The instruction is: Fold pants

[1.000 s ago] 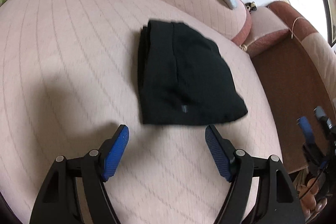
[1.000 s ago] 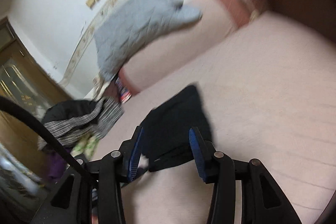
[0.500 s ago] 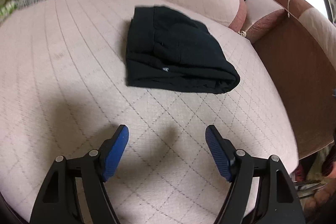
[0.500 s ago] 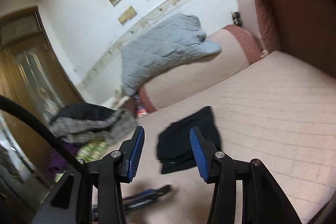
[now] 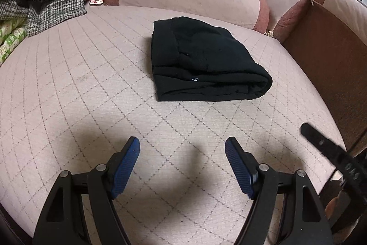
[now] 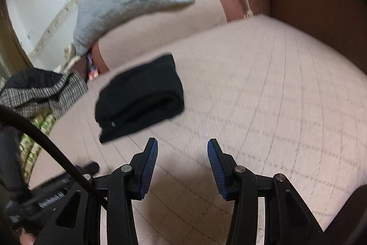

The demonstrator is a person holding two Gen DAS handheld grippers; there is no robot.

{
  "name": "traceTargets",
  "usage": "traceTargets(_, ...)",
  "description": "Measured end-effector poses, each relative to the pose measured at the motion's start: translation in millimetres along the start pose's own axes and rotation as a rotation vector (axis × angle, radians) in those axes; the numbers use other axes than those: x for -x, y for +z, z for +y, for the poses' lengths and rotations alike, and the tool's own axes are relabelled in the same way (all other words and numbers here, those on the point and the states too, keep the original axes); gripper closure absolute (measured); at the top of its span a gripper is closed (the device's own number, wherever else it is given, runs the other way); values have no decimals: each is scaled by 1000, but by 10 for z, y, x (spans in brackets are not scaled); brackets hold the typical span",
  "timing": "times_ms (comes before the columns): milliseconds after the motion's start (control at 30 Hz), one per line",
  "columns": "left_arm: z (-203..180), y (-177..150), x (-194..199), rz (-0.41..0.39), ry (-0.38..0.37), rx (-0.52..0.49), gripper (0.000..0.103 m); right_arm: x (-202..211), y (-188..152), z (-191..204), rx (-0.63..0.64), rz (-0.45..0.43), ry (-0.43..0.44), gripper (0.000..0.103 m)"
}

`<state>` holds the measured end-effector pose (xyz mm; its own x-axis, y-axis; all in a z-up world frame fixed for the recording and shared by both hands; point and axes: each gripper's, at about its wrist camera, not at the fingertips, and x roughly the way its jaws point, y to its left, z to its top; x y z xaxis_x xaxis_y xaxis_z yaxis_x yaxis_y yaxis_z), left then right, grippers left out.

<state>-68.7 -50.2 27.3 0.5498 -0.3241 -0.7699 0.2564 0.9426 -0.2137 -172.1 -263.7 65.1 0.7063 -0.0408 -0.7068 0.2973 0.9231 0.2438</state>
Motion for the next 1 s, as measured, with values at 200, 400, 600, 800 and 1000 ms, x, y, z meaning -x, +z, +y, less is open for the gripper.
traceTargets(200,-10,-16,-44,12,2,-12,27,-103,-39,14,39,36,-1,50)
traceTargets(400,-30,-37,-89,27,-2,-16,27,-139,-61,2,53,51,-3,46)
traceTargets(600,-26,-39,-94,27,1,-10,27,-179,-58,1,54,61,-8,45)
traceTargets(800,-26,-39,-76,15,3,-15,27,-200,-71,47,75,61,-16,43)
traceTargets(1000,-54,-41,-48,-2,18,-38,27,-213,-88,54,88,67,-16,42)
